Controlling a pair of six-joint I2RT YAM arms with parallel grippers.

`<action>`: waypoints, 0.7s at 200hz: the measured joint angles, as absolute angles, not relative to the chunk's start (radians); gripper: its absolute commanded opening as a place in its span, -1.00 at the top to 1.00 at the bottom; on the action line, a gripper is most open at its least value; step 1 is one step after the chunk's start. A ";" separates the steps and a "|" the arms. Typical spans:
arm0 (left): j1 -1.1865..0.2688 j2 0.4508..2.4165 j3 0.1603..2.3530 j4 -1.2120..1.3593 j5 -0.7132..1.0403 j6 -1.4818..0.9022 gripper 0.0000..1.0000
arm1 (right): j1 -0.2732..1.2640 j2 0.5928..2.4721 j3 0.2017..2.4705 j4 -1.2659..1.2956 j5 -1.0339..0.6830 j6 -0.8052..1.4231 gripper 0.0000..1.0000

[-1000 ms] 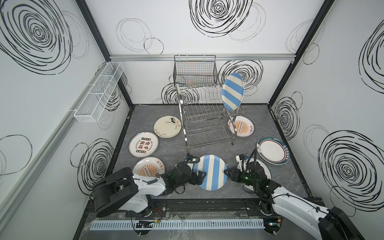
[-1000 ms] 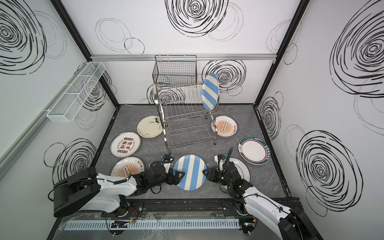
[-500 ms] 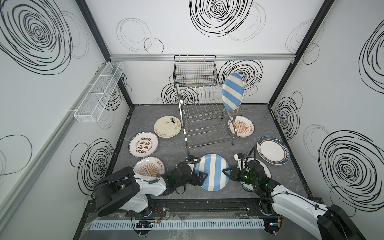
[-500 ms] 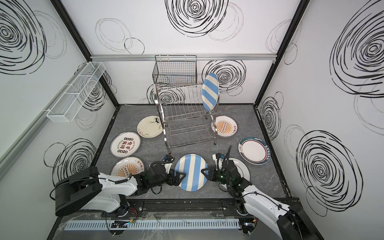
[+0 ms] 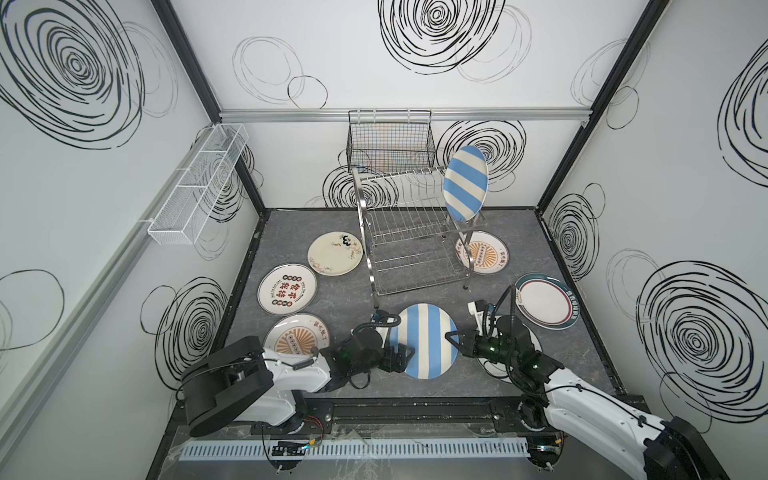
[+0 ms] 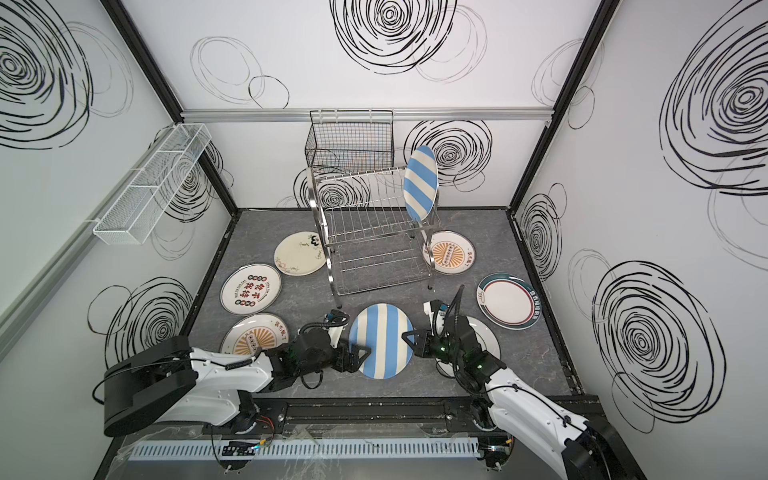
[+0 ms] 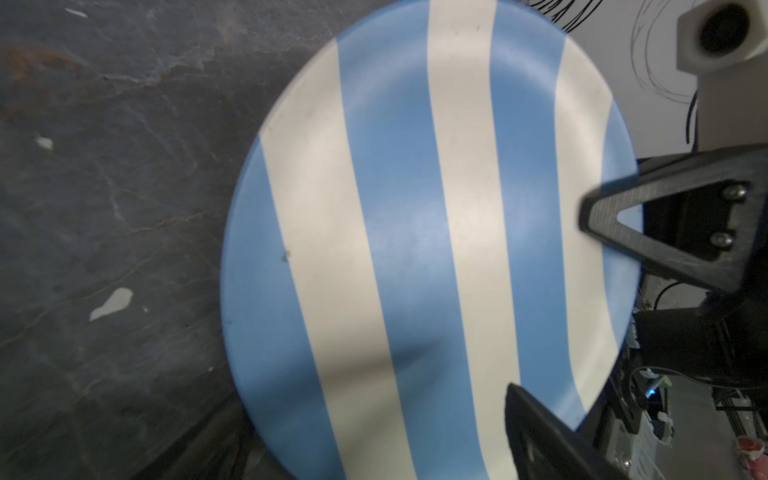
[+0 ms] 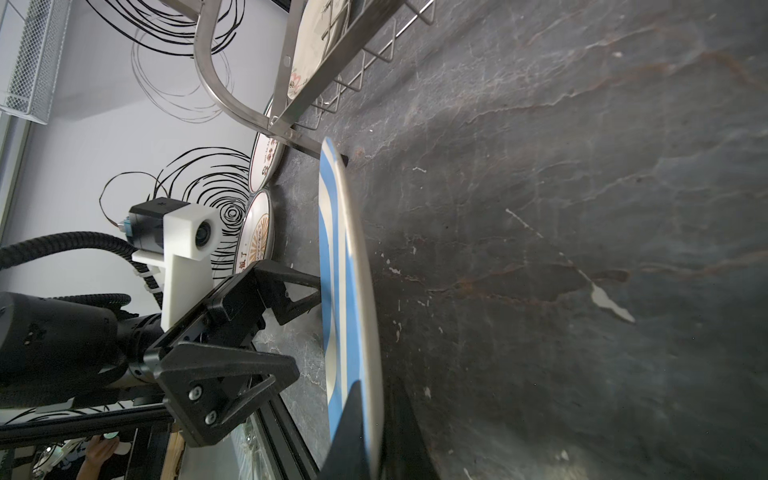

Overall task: Load the plates into the dish rack
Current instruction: 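Squeeze the plate between both grippers, tilting it up onto its edge, then lift the plate upright with the right gripper while the left gripper withdraws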

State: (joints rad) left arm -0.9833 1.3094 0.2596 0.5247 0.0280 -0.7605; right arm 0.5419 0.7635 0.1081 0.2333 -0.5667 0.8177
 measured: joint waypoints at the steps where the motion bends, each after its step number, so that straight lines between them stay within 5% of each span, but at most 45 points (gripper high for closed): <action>1: -0.983 1.307 0.260 0.523 0.028 -0.760 -0.91 | 0.542 0.763 0.110 0.230 -0.566 0.815 1.00; 78: -0.827 0.855 0.243 0.205 -0.101 -0.692 -0.91 | 0.540 0.759 0.377 -0.022 -0.592 0.613 1.00; 140: -0.519 0.558 0.201 0.001 -0.149 -0.561 -0.92 | 0.540 0.798 0.618 -0.226 -0.704 0.442 1.00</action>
